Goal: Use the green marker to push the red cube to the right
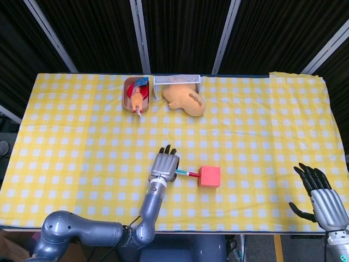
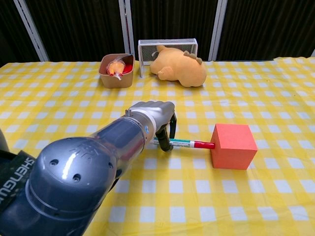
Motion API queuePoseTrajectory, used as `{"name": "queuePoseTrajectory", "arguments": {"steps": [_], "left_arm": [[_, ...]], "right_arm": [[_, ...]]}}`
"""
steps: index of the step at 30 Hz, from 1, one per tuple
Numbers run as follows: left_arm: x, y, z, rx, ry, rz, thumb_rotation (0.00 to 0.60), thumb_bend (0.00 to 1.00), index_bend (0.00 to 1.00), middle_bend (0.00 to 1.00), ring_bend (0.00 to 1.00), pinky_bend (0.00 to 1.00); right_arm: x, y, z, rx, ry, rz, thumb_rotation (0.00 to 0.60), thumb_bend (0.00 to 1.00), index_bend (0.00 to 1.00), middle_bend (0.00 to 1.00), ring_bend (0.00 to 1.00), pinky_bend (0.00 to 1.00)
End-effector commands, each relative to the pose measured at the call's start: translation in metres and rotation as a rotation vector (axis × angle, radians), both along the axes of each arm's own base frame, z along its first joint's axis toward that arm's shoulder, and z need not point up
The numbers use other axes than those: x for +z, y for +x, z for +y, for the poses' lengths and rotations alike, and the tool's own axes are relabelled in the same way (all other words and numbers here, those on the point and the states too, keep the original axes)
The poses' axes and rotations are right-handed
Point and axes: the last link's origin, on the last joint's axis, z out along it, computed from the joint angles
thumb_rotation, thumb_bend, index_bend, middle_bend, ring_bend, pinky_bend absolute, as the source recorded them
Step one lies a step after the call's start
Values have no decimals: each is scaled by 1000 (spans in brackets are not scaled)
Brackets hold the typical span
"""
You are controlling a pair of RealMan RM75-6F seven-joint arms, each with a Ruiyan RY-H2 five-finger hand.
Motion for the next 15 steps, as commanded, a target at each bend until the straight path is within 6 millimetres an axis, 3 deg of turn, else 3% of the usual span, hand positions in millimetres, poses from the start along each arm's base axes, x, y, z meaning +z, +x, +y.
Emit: {"name": "queuePoseTrajectory", "arguments": {"steps": [1,7,15], "left_arm": [[2,0,0,-3,2,11,600,463,597,146,20,116],[4,-2,-1,1,-3,25,600,463,596,145,20,116],[-1,10,-4,-18,-15,12,600,463,596,145,20,116]], "right_arm": [[0,0,0,1,0,0,600,320,0,0,0,0],[0,1,1,2,0,0,600,321,0,0,0,0],[0,0,0,0,-2,-1,600,320,0,0,0,0]]}}
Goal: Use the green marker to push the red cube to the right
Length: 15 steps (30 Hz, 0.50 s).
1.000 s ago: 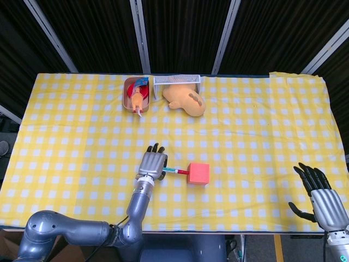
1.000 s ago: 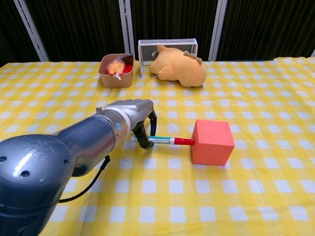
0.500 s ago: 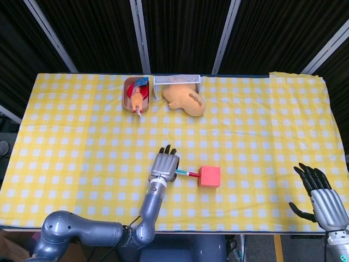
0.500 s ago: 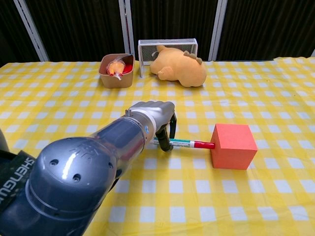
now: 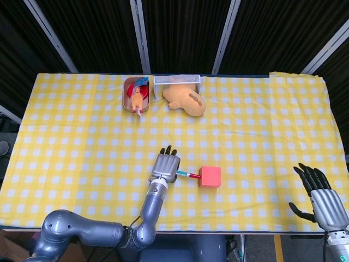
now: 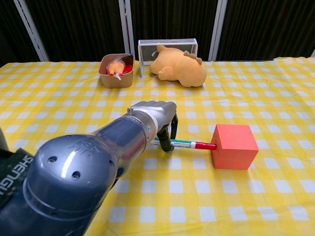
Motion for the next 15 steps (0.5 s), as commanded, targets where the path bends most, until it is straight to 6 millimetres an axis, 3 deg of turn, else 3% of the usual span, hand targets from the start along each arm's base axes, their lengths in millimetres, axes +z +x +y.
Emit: {"name": "queuePoseTrajectory", "arguments": {"steps": [1,15], "left_arm": [[-3,6,-1,-7,-3,-7,600,463,596,145,20,116],[-21,39,-9,-23,-28,-40,600,463,596,146,20,116]], "right_arm": [[0,0,0,-1,1,-2,600,320,0,0,0,0],[1,0,0,2,-1,-5,600,320,0,0,0,0]]}}
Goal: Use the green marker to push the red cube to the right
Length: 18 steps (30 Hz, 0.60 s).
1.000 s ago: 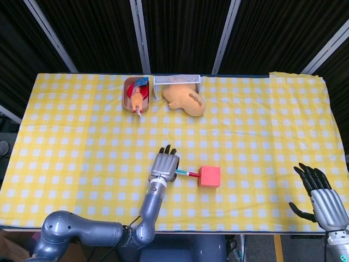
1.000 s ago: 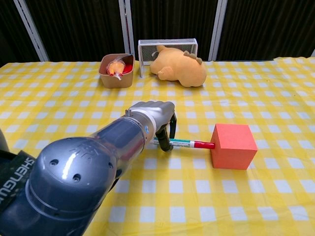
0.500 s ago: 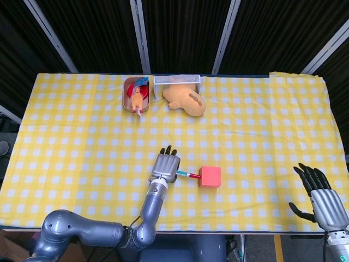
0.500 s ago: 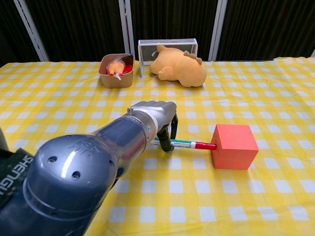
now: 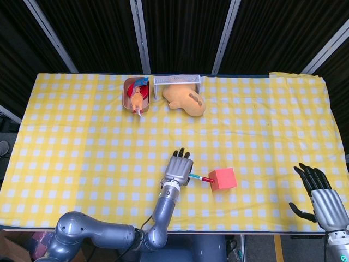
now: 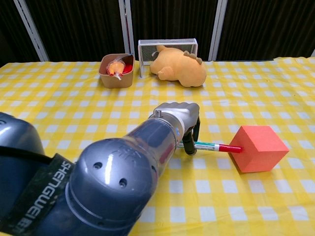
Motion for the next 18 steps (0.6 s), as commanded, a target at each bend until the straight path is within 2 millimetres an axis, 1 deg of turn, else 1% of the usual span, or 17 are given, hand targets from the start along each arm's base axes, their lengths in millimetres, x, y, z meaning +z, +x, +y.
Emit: {"name": "queuePoseTrajectory", "arguments": {"steps": [1,6,10,13,18], "left_arm": [[-4,5,-1,3,-3,3,600,463,596,146,20,116],[-3,9,1,5,7,8,600,463,597,146,20,116],[-1,5,3,5,13,25,600,463,597,146,20,116],[3,-1,5,11,19,37,600,463,597,145,20,115],[13,-19,10,28,29,61,600,463,596,145,20,116]], "right_arm": [[0,0,0,0,-2,-1,600,320,0,0,0,0],[1,-1,0,-3,-1,0,600,321,0,0,0,0],[1,-1,1,-2,0,1,600,321,0,0,0,0],[2,-1,1,-4,-2,2,600,321,0,0,0,0],[2,-2,1,-6,-4,4,600,320,0,0,0,0]]}}
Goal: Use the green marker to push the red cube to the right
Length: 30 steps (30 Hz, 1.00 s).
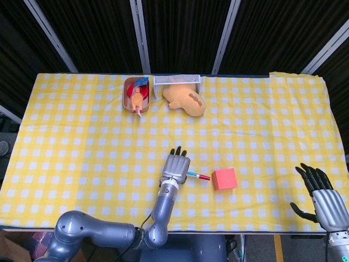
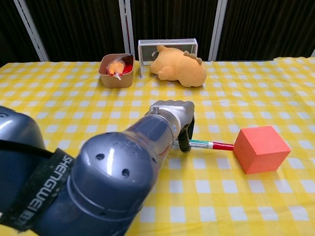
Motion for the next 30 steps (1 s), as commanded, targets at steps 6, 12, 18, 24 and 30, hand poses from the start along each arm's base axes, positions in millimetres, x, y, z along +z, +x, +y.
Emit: {"name": "queuePoseTrajectory", "arguments": {"steps": [6,12,18,24,30], "left_arm": [[26,-39,11,24,32,39,600,462,587,144,20,115],[54,-80,17,29,55,91,600,461,584,144,20,114],[81,-119,12,55,59,110,600,457,573,141,20,113],[105,-152,1,91,55,123,600,445,569,140,20,111],[129,-182,-3,105,80,150,600,372,489,119,18,96]], "right_arm": [[0,-1,0,-4,-3,2,600,321,0,0,0,0],[0,0,-1,-2,-2,5,600,321,0,0,0,0],[-1,0,-1,-3,-3,6,600,321,0,0,0,0],[-1,0,-1,-4,-3,8,600,321,0,0,0,0],[-2,1,0,-3,-1,12,600,320,0,0,0,0]]}}
